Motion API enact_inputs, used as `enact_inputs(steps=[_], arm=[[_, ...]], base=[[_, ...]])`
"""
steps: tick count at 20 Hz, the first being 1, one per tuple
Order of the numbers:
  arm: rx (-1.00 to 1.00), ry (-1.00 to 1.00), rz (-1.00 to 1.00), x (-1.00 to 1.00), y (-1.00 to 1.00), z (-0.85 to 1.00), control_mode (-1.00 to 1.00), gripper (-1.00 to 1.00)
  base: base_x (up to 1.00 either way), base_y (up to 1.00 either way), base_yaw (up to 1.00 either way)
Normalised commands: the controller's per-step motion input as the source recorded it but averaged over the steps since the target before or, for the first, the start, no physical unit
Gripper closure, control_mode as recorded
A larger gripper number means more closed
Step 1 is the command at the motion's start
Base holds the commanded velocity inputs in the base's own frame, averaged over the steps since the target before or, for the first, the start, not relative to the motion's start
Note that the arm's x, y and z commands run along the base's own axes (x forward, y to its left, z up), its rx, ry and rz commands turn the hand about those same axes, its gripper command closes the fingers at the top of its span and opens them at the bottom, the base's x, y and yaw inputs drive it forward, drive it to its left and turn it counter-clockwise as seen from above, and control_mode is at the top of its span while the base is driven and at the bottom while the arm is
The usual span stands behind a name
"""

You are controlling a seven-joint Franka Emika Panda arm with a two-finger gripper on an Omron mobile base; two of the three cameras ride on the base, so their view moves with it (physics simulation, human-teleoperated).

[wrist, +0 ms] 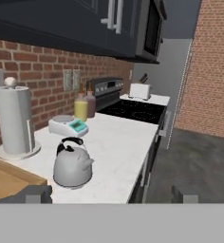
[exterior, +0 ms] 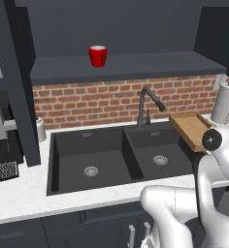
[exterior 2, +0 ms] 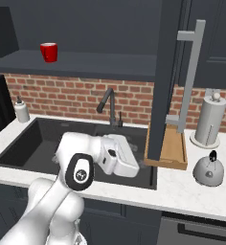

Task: Pick the kettle from the counter and place it on the tray. Then pick the mug from the cabinet and place it on the tray. Then close the cabinet doors.

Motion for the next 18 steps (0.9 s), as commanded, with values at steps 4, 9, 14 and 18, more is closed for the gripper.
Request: enact_inputs(steps=[4, 9, 14, 18], arm=[[-0.16, 0.03, 0.03, -0.13, -0.25, -0.06, -1.0, -1.0], [-0.16, 0.01, 0.05, 0.0, -0.28, -0.02, -1.0, -1.0], [-0.21, 0.04, 0.12, 0.0, -0.18, -0.21, -1.0, -1.0], [-0.07, 0.06, 0.13, 0.0, -0.17, -0.35, -1.0, -1.0]], base=[[0.0, 0.0, 0.0], [0.0, 0.0, 0.0], [0.0, 0.0, 0.0], [0.0, 0.0, 0.0]])
